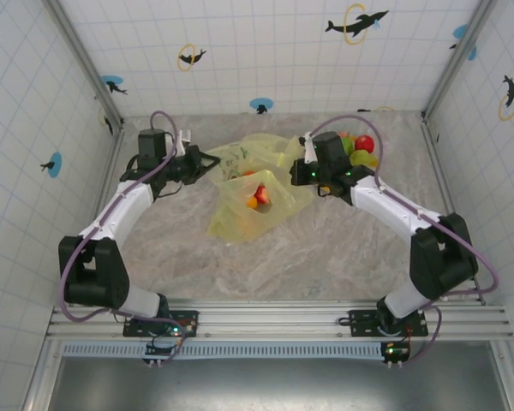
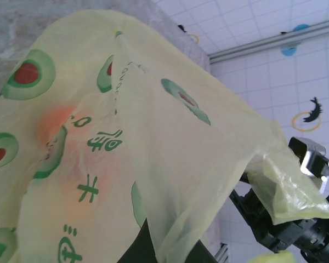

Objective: Place the fruits into the plastic bag

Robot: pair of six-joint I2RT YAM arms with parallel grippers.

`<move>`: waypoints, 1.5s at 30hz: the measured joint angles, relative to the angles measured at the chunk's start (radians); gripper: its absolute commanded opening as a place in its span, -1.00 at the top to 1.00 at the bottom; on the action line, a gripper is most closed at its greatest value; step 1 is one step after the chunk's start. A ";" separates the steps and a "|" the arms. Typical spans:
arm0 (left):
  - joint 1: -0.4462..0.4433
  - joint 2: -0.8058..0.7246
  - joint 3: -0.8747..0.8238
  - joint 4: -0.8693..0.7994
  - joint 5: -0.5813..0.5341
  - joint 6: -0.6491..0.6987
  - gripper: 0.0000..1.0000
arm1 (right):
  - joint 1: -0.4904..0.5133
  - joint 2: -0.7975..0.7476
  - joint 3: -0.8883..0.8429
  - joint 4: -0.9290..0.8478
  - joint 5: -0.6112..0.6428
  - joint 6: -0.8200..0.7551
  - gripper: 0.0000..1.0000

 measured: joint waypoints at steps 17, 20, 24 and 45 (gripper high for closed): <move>0.000 0.000 -0.064 0.146 -0.029 -0.068 1.00 | -0.038 0.032 0.050 -0.024 -0.095 -0.063 -0.21; 0.000 0.000 -0.077 0.176 -0.029 -0.087 1.00 | -0.050 -0.040 0.016 -0.041 -0.096 -0.083 -0.37; 0.000 0.000 -0.078 0.216 -0.029 -0.108 1.00 | -0.071 -0.146 -0.033 -0.056 -0.100 -0.104 -0.55; 0.000 0.000 -0.177 0.335 -0.024 -0.128 1.00 | -0.334 -0.259 -0.119 -0.101 0.180 -0.180 -0.65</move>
